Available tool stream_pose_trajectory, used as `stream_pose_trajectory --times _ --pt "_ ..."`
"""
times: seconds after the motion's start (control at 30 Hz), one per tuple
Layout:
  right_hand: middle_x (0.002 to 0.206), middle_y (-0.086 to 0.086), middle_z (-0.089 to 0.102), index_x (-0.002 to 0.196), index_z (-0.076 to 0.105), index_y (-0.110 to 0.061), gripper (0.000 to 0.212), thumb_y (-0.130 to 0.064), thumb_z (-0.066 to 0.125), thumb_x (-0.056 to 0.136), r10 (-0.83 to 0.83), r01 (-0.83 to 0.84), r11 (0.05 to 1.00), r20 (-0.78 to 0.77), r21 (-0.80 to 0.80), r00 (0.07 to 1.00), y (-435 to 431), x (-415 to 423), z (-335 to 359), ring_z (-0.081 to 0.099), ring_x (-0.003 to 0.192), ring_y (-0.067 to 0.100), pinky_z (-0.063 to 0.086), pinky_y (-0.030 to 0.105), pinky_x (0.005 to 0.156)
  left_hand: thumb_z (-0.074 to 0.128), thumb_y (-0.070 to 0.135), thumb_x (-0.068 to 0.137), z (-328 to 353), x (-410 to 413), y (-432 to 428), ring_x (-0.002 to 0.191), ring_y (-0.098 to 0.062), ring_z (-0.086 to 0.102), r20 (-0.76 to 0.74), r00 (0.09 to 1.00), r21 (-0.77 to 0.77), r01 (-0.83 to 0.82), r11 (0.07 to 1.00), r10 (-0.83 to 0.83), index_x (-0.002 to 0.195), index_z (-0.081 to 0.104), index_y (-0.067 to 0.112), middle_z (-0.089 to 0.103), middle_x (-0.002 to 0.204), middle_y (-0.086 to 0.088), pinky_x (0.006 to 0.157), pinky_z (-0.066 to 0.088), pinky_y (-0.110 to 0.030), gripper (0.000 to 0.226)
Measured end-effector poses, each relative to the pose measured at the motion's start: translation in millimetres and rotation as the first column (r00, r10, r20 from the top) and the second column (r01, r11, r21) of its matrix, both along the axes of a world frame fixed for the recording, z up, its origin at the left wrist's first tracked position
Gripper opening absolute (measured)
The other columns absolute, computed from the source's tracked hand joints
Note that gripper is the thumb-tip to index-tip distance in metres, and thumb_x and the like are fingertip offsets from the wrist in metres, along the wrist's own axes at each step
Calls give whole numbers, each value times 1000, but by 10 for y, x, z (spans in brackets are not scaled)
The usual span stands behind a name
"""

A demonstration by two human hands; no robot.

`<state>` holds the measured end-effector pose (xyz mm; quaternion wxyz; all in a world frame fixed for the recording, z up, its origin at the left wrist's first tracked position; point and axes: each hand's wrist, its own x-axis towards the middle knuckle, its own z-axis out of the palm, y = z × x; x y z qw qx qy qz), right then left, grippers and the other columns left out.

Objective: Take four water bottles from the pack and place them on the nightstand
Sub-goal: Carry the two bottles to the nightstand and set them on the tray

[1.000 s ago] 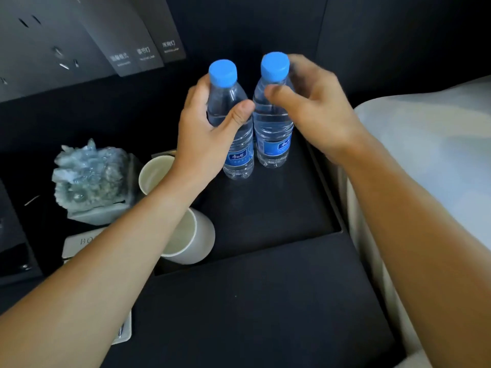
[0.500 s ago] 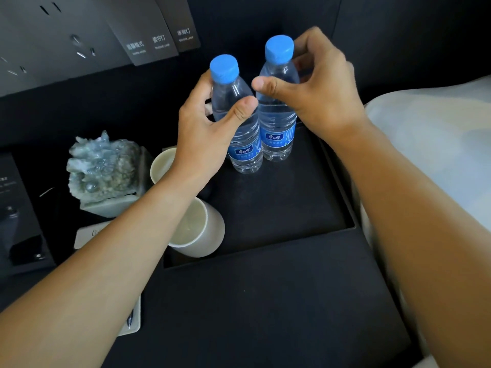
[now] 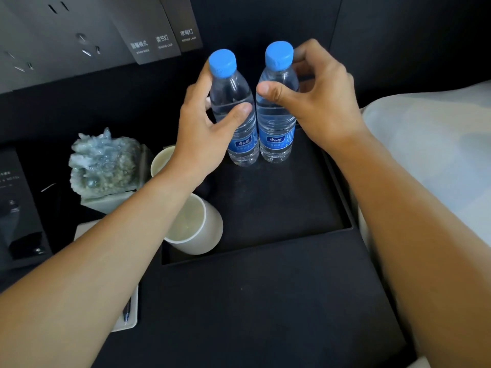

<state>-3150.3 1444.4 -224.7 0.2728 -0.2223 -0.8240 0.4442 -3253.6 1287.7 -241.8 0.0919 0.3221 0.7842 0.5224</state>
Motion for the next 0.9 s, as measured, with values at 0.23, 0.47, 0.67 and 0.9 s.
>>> stream_pose_trajectory --times 0.23,0.47,0.67,0.9 --pt "104 -11 74 117 63 -21 37 -35 77 86 110 -110 993 0 -35 994 39 55 11 71 97 3 58 26 90 73 21 93 -5 -169 -25 133 -24 56 64 993 -14 98 995 -97 156 38 27 52 146 -12 111 49 -45 72" --pt "129 -4 69 143 53 -13 51 -27 68 97 212 -212 977 -10 0 977 123 90 -87 64 121 9 50 36 108 68 10 98 -1 -248 -82 120 -3 64 49 986 -34 158 987 -156 156 38 16 61 139 -4 93 51 -13 66" --pt "132 -1 67 148 48 -11 55 -26 65 99 258 -258 966 -69 0 964 176 68 -193 64 123 11 51 38 107 68 14 98 -64 -237 -69 123 -6 64 -2 990 9 144 990 -144 157 35 15 64 135 3 106 49 -24 68" --pt "100 -13 70 121 62 -31 34 -28 76 90 346 -350 936 -111 -28 932 368 23 -166 71 82 2 59 23 73 75 29 89 2 -395 -106 118 -23 68 -57 972 -23 226 974 -227 145 48 28 69 103 30 100 57 -52 62"
